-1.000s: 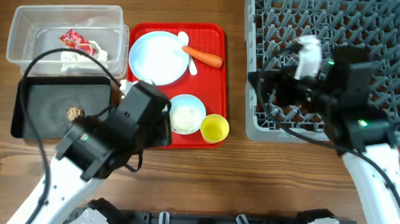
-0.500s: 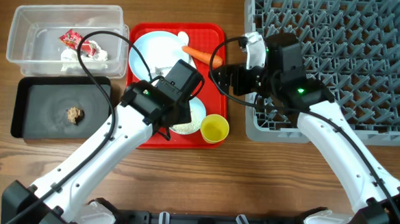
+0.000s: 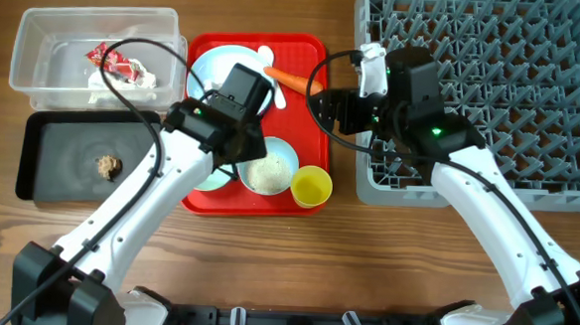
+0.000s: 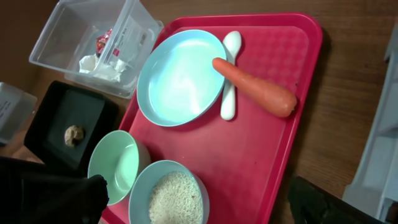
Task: Sort waste into correct bins and load items into the dishwasher rack
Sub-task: 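Grasp the blue rice bowl rim with the left gripper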
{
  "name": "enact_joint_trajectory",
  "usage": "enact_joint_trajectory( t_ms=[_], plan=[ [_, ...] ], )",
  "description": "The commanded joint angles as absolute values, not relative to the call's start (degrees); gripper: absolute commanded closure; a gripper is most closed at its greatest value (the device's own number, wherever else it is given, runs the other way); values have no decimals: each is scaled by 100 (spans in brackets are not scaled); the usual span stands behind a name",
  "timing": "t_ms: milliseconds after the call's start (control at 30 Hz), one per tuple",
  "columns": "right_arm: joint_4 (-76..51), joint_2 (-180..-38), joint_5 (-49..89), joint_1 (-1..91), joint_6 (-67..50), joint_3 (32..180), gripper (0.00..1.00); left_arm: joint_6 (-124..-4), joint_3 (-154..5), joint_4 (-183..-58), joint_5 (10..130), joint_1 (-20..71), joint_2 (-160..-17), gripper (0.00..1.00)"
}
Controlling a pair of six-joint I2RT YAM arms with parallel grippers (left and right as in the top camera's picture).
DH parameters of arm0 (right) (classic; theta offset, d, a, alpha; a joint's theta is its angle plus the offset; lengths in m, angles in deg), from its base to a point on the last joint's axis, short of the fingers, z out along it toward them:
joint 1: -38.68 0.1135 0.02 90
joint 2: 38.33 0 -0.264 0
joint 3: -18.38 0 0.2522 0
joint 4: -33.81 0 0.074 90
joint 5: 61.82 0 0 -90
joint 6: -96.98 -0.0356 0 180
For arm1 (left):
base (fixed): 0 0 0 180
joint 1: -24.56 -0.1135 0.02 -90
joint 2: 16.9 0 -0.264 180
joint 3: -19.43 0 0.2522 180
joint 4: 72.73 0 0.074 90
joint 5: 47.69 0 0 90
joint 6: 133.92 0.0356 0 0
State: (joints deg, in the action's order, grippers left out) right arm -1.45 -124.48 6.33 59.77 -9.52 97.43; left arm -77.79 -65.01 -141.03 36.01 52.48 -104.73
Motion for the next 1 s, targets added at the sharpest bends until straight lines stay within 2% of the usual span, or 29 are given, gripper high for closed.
enact_joint_trajectory(
  t_ms=[0,133,233,433,633,833,967],
  plan=[
    [-320,-12498,738,5714,-1011,9842,5,-6133,-6492,-14092,4044,5646,-10598,46],
    [-573,-12496,723,5561,-954,9842,5,-4695,-6158,-14147,4777,5810,-10618,49],
    [-652,-12496,725,5564,-952,9842,4,-4212,-5854,-14107,4831,5825,-10620,51],
    [-744,-12498,764,5564,-952,9840,4,-3342,-5528,-14094,5299,5828,-10622,47],
    [-790,-12498,764,5564,-954,9840,4,-3211,-5314,-13524,5187,5825,-10677,45],
    [-835,-12498,764,5564,-945,9840,1,-3215,-5310,-13386,5063,5821,-11125,54],
    [-881,-12498,764,5564,-801,9840,1,-3215,-5310,-13366,4980,5821,-11332,56]
  ],
)
